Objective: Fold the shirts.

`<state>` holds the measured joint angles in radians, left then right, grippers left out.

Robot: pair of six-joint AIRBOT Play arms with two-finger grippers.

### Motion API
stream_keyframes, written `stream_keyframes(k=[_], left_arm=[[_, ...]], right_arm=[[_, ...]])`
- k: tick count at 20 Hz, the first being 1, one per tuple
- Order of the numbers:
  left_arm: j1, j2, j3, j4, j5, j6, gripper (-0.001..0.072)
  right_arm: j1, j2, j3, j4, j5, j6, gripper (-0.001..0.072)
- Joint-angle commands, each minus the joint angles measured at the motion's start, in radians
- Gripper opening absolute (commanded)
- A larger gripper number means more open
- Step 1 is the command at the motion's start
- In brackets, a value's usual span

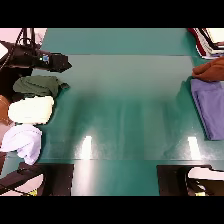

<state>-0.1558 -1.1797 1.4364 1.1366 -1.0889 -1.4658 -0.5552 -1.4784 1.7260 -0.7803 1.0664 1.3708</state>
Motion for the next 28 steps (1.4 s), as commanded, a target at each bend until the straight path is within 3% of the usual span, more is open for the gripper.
stream_keyframes(k=[1, 5, 10, 14, 19, 20, 21, 22, 23, 28], left_arm=[[0.000, 0.000, 0.000, 0.000, -0.010, -0.001, 0.0024], [0.000, 0.000, 0.000, 0.000, -0.021, 0.000, 0.0025], [0.000, 0.000, 0.000, 0.000, -0.022, 0.008, 0.0024], [0.000, 0.000, 0.000, 0.001, -0.022, 0.009, 0.0025], [0.000, 0.000, 0.000, 0.000, -0.019, 0.027, 0.0025], [0.000, 0.000, 0.000, 0.000, -0.019, 0.027, 0.0025], [0.000, 0.000, 0.000, 0.000, -0.019, 0.027, 0.0025], [0.000, 0.000, 0.000, 0.000, -0.019, 0.027, 0.0025], [0.000, 0.000, 0.000, 0.000, -0.019, 0.027, 0.0025], [0.000, 0.000, 0.000, 0.001, -0.007, 0.027, 0.0025]], right_arm=[[-0.005, 0.019, 0.072, -0.066, 0.077, 0.010, 0.0016], [-0.005, 0.066, 0.071, -0.245, 0.186, 0.047, 0.0016], [-0.005, 0.073, 0.062, -0.488, 0.428, 0.096, 0.0017], [-0.028, 0.130, -0.079, -0.591, 0.456, 0.128, 0.0017], [-0.104, 0.205, -0.251, -0.608, 0.459, 0.131, 0.0020], [-0.120, 0.218, -0.277, -0.608, 0.464, 0.131, 0.0082], [-0.135, 0.228, -0.294, -0.608, 0.468, 0.131, 0.0342], [-0.150, 0.234, -0.303, -0.608, 0.473, 0.131, 0.0557], [-0.166, 0.238, -0.303, -0.606, 0.473, 0.131, 0.0609], [-0.093, 0.303, -0.303, -0.475, 0.414, 0.127, 0.0609]])
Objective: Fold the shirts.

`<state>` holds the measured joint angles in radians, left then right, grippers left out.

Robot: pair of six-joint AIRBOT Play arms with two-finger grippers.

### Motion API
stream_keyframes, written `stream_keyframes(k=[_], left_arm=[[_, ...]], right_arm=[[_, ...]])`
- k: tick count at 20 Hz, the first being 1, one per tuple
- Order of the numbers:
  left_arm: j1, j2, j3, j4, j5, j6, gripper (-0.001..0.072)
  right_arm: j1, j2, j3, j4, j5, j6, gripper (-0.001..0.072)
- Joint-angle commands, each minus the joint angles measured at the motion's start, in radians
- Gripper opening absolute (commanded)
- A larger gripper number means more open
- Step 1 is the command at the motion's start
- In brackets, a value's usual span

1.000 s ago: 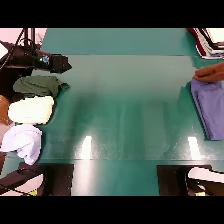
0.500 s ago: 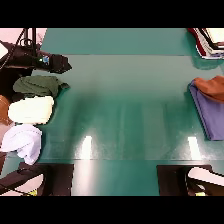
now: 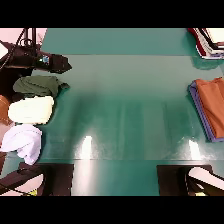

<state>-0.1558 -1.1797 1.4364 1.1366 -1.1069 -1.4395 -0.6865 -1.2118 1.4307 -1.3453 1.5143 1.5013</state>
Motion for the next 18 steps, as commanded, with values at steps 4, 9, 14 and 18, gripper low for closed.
stream_keyframes(k=[4, 9, 14, 18], left_arm=[[0.000, 0.000, 0.000, -0.001, 0.023, 0.000, 0.0025], [0.000, 0.000, 0.000, 0.000, 0.026, 0.000, 0.0025], [0.000, 0.000, 0.000, 0.000, 0.026, 0.000, 0.0025], [0.000, 0.000, 0.000, 0.000, 0.026, 0.000, 0.0025]], right_arm=[[0.262, 0.093, -0.008, 0.257, -0.094, -0.003, 0.0594], [0.625, 0.103, -0.008, 0.251, -0.121, -0.005, 0.0354], [0.843, 0.103, -0.008, 0.251, -0.214, -0.034, 0.0018], [0.893, 0.103, -0.008, 0.252, -0.217, -0.034, 0.0018]])
